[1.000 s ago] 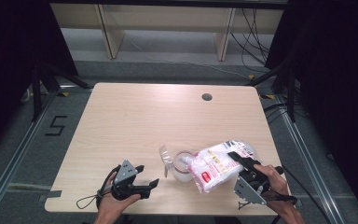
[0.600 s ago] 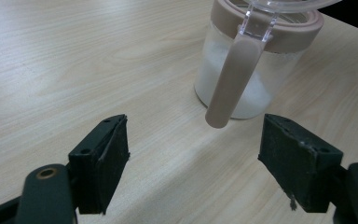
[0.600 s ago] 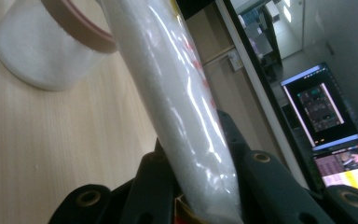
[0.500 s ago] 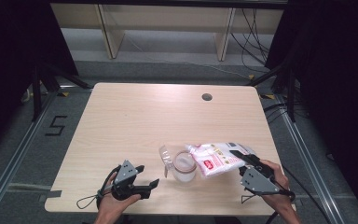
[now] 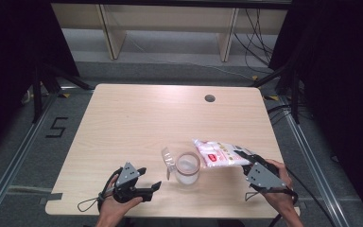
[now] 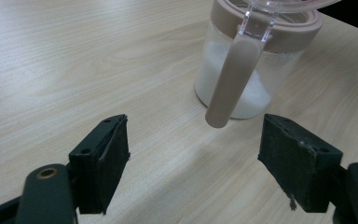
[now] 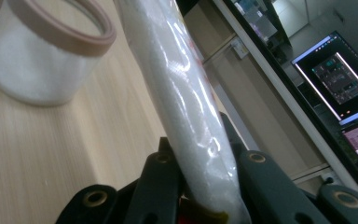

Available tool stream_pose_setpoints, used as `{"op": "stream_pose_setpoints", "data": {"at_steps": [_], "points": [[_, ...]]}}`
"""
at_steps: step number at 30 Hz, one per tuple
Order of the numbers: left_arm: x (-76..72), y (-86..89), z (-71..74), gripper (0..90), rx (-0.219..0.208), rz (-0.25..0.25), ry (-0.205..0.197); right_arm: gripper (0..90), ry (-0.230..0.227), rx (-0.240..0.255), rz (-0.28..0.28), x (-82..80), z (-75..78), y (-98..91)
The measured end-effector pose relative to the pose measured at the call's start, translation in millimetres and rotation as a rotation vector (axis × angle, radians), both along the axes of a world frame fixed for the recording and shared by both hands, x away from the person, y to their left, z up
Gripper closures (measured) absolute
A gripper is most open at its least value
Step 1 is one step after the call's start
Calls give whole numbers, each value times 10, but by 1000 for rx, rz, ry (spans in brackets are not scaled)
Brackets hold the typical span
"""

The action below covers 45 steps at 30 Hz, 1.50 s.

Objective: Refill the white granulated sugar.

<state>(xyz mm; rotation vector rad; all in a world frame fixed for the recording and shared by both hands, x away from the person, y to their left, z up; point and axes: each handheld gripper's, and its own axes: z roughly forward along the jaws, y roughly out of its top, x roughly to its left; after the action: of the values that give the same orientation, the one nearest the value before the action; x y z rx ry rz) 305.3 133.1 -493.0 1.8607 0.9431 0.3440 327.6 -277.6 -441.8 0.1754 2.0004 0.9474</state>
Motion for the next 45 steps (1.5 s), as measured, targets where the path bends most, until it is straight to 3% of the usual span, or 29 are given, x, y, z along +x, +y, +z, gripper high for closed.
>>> {"op": "stream_pose_setpoints", "data": {"at_steps": [6, 15, 19, 24, 25, 26, 28, 29, 34, 35, 37, 38, 40, 41, 42, 43, 45], "points": [[3, 4, -2, 235, 1, 1, 1, 838, 92, 164, 0, 91, -59, -42], [2, 7, -2, 235, 5, -1, 1, 853, 157, 227, 8, 201, -185, -42], [0, 7, 0, 236, 9, 4, 1, 854, 187, 294, 6, 251, -227, -53], [4, 18, 1, 235, 13, -3, -2, 855, 209, 326, 7, 349, -288, -66], [3, 19, 0, 235, 12, 0, 1, 855, 230, 344, 6, 362, -301, -69], [2, 18, 0, 235, 10, 1, 1, 855, 221, 350, 9, 392, -316, -79], [0, 17, 0, 235, 9, 1, 2, 855, 258, 374, -2, 394, -342, -83], [0, 12, -2, 235, 5, 3, 1, 855, 232, 374, -4, 420, -349, -92], [-2, 11, -2, 235, 3, 3, 1, 855, 278, 404, -12, 451, -411, -112], [-4, 16, 1, 235, 10, 1, 2, 856, 264, 402, -10, 471, -425, -119], [-9, 17, 5, 235, 13, 5, 2, 855, 289, 427, -10, 478, -449, -124], [-10, 18, 6, 235, 15, 5, 2, 856, 261, 422, -22, 492, -445, -142], [-11, 21, 6, 235, 13, 4, 1, 855, 269, 425, -20, 497, -450, -157], [-11, 22, 7, 235, 13, 5, 0, 855, 300, 450, -34, 486, -457, -156], [-7, 31, 10, 235, 21, 0, -8, 855, 260, 426, -32, 508, -456, -177], [-7, 32, 11, 235, 21, 1, -9, 854, 302, 439, -38, 495, -474, -181], [-7, 32, 12, 236, 20, 1, -9, 854, 295, 456, -57, 491, -505, -198]]}}
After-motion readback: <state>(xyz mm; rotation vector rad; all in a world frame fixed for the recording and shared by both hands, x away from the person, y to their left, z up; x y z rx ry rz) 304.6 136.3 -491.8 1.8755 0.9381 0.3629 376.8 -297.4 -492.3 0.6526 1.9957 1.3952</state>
